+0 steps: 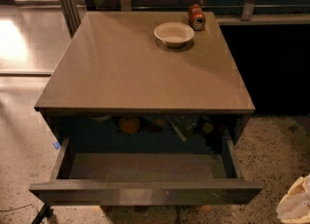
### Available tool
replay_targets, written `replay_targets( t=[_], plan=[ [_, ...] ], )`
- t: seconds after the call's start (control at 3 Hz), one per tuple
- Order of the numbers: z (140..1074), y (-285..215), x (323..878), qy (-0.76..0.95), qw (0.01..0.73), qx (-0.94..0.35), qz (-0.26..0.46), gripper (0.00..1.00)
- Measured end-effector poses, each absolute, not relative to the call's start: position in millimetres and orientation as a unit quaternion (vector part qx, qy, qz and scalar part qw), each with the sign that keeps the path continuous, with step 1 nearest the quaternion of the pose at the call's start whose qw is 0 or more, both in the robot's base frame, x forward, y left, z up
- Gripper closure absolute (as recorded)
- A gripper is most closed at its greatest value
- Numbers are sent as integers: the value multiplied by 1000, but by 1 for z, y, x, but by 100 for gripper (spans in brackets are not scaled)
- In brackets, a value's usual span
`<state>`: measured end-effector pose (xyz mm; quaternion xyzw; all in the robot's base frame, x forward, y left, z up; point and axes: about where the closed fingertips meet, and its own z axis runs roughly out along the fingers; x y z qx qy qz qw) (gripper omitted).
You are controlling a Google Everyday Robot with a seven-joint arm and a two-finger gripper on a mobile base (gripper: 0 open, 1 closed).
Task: Close top drawer
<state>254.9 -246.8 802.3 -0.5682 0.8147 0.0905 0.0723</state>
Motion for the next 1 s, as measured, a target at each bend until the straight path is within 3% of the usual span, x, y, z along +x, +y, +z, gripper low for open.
replay_targets(
  t=[1.0],
  plan=[
    [741,-234,239,811,40,-570,128,100]
  ],
)
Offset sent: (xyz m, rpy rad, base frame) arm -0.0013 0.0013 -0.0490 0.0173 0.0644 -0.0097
